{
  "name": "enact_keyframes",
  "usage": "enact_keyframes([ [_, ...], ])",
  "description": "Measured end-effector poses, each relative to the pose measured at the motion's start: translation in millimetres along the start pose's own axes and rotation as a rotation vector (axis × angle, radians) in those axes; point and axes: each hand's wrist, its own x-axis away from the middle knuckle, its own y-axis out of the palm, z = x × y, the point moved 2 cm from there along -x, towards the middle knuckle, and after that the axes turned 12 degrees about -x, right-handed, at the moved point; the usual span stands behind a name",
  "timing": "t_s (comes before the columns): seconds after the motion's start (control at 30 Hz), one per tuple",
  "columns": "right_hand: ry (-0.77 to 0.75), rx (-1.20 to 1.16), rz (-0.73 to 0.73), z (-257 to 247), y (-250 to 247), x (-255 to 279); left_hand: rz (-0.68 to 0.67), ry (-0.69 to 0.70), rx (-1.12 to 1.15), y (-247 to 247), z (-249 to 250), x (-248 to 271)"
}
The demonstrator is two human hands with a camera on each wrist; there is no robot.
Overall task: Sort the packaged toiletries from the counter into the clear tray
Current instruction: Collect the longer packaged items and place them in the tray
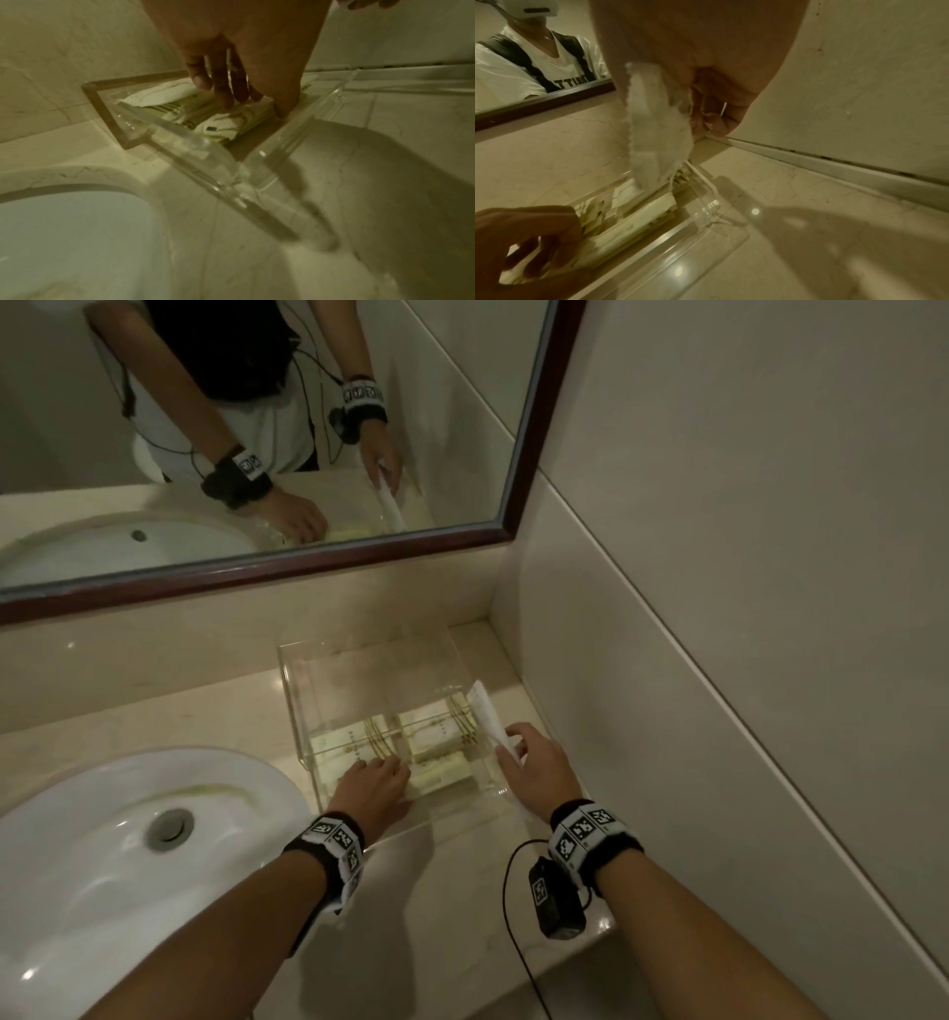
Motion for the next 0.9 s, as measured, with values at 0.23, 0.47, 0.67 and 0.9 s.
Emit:
enact_keyframes([
  [0.23,-0.023,-0.028,-0.047,-2,3,-7,-0.045,-0.165,0.251,11,-6,-3],
  [0.47,-0.105,0.052,-0.179,-13,4,-10,-0.039,-0.217,0.374,12,-11,4],
  [0.67,-0.212,0.167,-0.402,-28,16,-7,-0.024,-0.331,0.457,8,-38,29],
  [0.9,-0.32,0.309,-0.601,-37,55,-2,0.015,-0.149,0.553,22,-45,60],
])
